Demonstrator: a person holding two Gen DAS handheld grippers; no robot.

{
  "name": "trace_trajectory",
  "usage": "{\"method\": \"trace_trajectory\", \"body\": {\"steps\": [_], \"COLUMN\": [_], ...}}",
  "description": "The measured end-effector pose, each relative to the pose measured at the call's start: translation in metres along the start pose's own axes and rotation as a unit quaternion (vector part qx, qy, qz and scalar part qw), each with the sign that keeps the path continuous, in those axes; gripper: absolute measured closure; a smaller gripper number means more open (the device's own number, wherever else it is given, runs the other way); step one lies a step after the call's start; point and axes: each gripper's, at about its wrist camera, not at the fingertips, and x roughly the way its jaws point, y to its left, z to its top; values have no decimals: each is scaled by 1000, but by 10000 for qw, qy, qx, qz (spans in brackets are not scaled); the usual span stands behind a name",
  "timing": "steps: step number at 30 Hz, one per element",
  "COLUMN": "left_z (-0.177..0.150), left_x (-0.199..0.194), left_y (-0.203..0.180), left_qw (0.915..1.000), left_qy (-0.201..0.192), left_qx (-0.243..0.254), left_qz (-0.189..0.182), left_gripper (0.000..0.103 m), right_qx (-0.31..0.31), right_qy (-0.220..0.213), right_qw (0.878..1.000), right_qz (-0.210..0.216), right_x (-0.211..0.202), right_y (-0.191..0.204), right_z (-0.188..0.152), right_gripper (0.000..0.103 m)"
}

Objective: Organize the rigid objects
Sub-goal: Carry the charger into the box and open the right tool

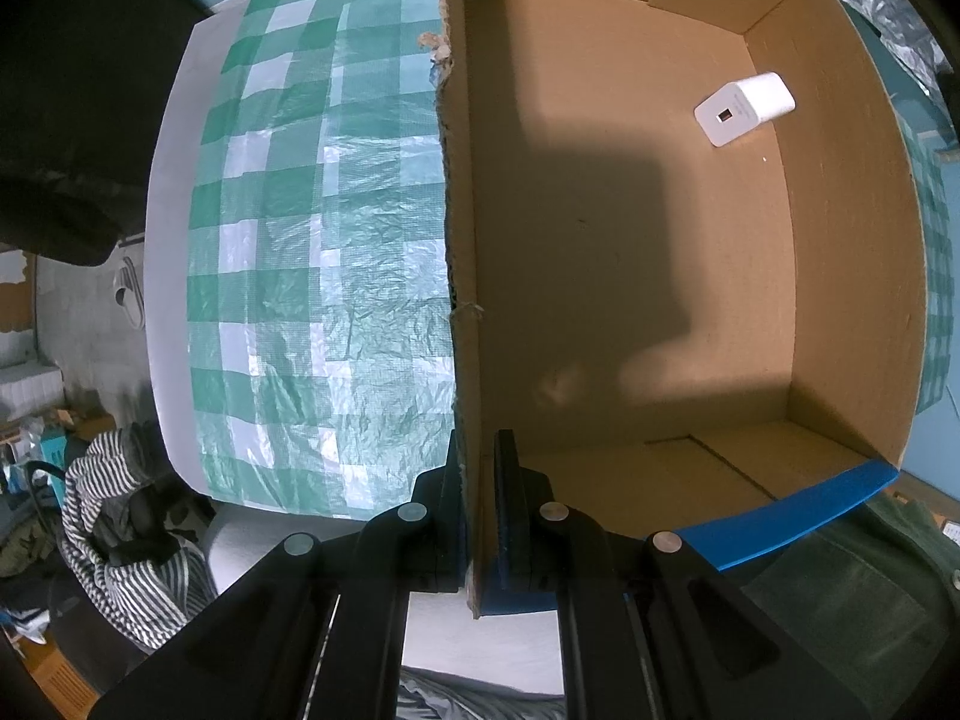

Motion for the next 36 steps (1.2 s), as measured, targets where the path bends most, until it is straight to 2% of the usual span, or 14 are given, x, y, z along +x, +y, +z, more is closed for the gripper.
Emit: {"method": "trace_trajectory", "body": {"steps": [7, 14, 27, 36], "left_z": [0, -1, 0, 1], "left_x": [0, -1, -2, -1], "left_y": [0, -2, -1, -1], "left_qw": [10000, 10000, 10000, 10000], "left_qy": [-4, -26, -26, -14], "left_qx": [11, 61, 77, 80], "left_qz": [2, 16, -1, -10], "left_gripper": [96, 96, 96, 96], "right_qx": [-290, -460, -471, -367], "right_qy": [-67, -19, 179, 438], "right_qw": [9995, 9989, 9987, 9983], "right_qz": [57, 118, 52, -68], "right_x": [-4, 11, 42, 73], "right_y": [33, 59, 79, 81], "right_z": [29, 52, 81, 87], "right_gripper": [61, 61, 61, 61]}}
